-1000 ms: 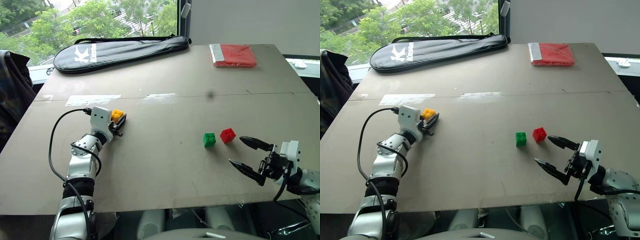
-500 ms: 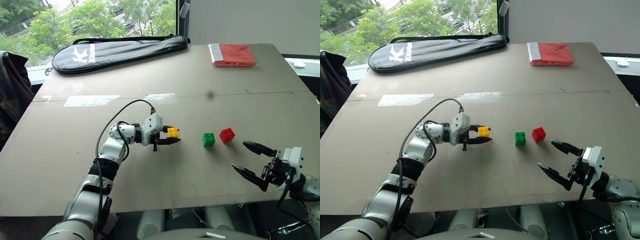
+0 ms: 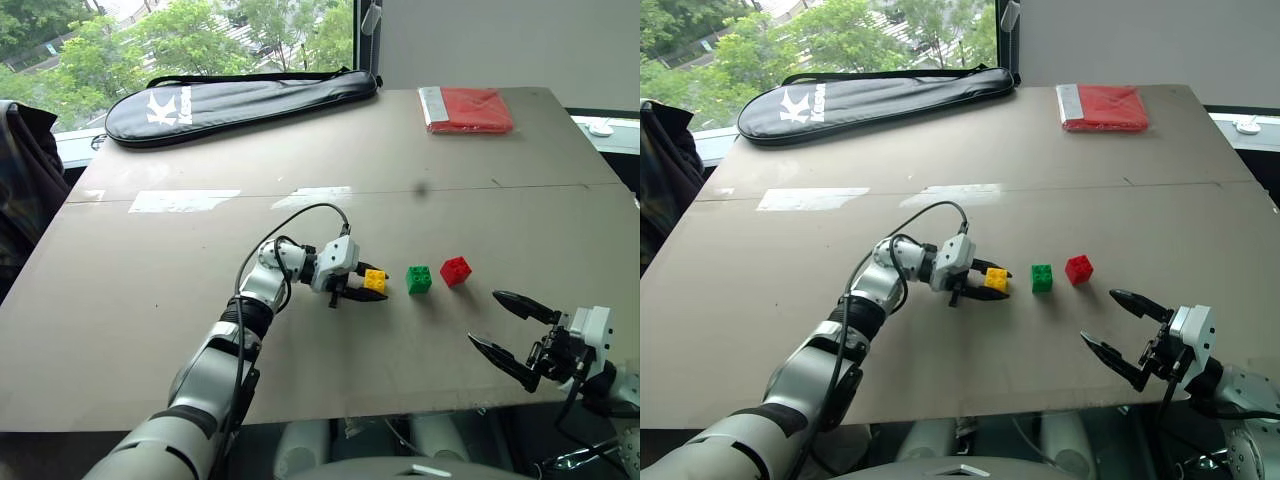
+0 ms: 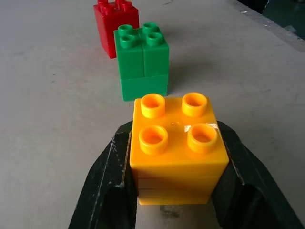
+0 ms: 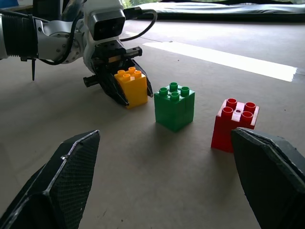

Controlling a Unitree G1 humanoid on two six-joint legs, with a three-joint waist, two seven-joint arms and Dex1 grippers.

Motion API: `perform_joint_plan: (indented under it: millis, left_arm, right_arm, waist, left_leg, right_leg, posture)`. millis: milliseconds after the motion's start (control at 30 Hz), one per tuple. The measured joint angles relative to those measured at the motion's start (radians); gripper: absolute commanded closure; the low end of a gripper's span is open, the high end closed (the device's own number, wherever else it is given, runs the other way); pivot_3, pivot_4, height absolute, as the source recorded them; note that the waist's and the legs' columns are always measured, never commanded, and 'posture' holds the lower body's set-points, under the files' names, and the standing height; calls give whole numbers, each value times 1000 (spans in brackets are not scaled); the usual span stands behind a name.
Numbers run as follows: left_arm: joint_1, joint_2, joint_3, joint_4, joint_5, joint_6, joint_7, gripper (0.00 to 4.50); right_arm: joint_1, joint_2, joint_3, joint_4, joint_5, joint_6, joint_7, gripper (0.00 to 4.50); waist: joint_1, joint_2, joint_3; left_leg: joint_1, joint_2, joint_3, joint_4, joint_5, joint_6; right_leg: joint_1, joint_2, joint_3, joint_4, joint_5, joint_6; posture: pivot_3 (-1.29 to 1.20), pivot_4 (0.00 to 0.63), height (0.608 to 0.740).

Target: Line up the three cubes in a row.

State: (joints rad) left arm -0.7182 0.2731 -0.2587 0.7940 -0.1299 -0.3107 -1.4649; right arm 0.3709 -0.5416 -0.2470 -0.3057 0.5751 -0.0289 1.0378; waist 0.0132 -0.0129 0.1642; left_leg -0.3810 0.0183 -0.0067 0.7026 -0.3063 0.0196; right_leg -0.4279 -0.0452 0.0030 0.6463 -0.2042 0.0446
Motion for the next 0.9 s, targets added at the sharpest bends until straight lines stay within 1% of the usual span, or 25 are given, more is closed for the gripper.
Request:
perform_joint_plan:
  millis: [200, 400, 533, 600, 633, 733, 767, 900]
  left_arm:
    - [6, -6, 4, -2, 8, -1, 19, 3152]
    - [8, -22, 4, 0, 23, -3, 82, 3152]
    - [15, -22, 4, -10, 24, 3, 85, 3152]
    - [20, -21, 5, -22, 22, 19, 83, 2110]
    - [21, -21, 5, -25, 22, 24, 83, 1829]
    - [22, -17, 4, -33, 26, 34, 91, 396]
    - [22, -17, 0, -36, 38, 28, 104, 48]
    - [27, -11, -6, -41, 54, 23, 143, 48]
  right_arm:
    - [-3, 2, 0, 0, -4, -2, 1, 0]
    - [-18, 1, 0, 0, -4, -3, 3, 0]
    - [-22, 1, 0, 2, -4, -3, 7, 0]
    - [-23, 1, 0, 2, -4, -4, 11, 0]
    - [-23, 1, 0, 2, -4, -4, 12, 0]
    - [-23, 0, 0, 3, -4, -4, 15, 0]
    - [-24, 0, 0, 5, -4, -4, 16, 0]
    - [-23, 0, 0, 7, -4, -5, 23, 0]
  waist:
    - [1, 0, 0]
    - [1, 0, 0]
    - [1, 0, -1]
    - [1, 0, -1]
    - [1, 0, -1]
    - [0, 1, -1]
    - [0, 1, -1]
    - [0, 2, -1]
  left_leg:
    - [0, 0, 0, 0, 0, 0]
    - [1, 0, 0, 1, 0, 0]
    - [1, 0, 0, 1, 0, 0]
    - [1, 0, 0, 1, 0, 0]
    - [1, 0, 0, 1, 0, 0]
    - [1, 0, 0, 1, 0, 0]
    - [1, 0, 0, 1, 0, 0]
    - [5, 0, 0, 1, 0, 0]
  right_leg:
    - [0, 0, 0, 0, 0, 1]
    - [1, 0, 0, 0, -1, 2]
    - [1, 0, 0, 0, -2, 2]
    - [1, 0, 0, 0, -1, 2]
    - [1, 0, 0, 0, -1, 2]
    - [1, 0, 0, 0, -1, 2]
    - [1, 0, 0, 0, -1, 2]
    - [5, 0, 0, 1, -2, 2]
  posture:
    - [0, 150, 707]
    - [0, 150, 707]
    - [0, 150, 707]
    - [0, 150, 707]
    - [0, 150, 707]
    - [0, 150, 707]
    - [0, 150, 707]
    - [0, 150, 707]
